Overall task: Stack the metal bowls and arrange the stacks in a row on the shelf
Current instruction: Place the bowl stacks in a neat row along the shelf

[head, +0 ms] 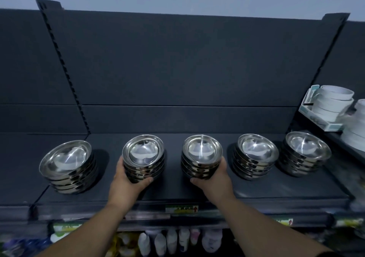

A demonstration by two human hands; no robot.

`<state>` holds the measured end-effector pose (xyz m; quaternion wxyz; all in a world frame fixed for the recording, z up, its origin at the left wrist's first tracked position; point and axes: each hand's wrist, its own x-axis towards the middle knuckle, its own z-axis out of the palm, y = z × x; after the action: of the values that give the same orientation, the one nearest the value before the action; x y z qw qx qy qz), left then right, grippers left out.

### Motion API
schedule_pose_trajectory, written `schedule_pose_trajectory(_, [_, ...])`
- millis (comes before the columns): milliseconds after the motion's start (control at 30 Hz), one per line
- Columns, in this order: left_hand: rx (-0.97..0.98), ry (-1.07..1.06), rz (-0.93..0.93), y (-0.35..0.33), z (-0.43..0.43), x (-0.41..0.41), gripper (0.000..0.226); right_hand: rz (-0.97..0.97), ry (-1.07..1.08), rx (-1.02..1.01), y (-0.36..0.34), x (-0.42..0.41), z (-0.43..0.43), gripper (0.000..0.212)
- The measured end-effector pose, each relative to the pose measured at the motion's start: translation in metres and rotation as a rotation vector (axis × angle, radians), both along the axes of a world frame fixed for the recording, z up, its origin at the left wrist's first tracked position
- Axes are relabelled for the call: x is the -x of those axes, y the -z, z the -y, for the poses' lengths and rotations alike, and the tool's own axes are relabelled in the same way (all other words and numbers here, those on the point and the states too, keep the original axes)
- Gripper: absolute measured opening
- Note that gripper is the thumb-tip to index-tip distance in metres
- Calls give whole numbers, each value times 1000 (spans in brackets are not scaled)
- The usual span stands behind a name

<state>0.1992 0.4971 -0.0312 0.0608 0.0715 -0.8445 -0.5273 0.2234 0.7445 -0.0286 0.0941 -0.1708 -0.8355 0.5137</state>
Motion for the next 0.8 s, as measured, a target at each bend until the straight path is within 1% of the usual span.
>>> schedule_pose_trajectory(133, [-2,16,12,-2,0,1,110,6,0,-15,2,1,0,112])
schedule_pose_trajectory(300, [-19,-4,31,-2,-2,2,115,18,-33,-60,4,3,-4,101])
schedule_pose_trajectory(533, [-1,-37,33,1,-7,3,109,51,-75,-75,2,4,-9,98])
schedule_pose_trajectory(667, [32,-86,25,6,-10,1,107,99,-75,-94,4,1,-12,83])
schedule_pose_trajectory(800, [64,-93,43,7,-11,2,105,109,-107,-105,2,1,-12,74])
